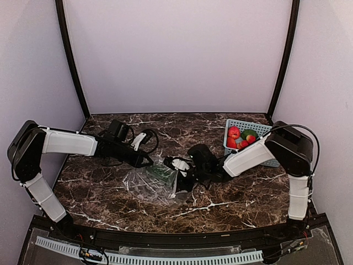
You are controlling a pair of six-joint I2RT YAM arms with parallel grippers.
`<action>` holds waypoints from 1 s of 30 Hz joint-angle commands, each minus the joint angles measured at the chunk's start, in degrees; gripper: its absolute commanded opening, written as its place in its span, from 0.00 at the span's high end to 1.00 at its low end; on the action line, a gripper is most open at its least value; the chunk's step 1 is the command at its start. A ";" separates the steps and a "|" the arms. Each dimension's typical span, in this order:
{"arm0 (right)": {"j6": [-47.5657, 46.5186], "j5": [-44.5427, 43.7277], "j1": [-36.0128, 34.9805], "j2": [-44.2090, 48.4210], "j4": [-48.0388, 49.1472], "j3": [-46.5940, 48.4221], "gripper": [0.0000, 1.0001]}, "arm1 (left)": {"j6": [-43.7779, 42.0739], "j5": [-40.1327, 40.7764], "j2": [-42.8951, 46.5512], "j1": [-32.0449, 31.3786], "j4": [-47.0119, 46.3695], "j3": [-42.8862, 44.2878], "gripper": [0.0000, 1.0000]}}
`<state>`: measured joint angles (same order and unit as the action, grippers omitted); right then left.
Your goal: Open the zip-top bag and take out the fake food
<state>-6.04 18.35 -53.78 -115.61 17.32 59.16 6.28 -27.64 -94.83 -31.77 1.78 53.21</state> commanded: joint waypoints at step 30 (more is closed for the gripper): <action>0.74 -9.46 -0.63 21.11 -16.21 -10.20 0.85 | -12.05 17.18 5.08 0.24 13.18 3.32 0.99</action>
<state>-6.04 11.55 -53.95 -97.97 2.94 51.94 -3.40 -15.11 -93.47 -31.73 11.46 55.48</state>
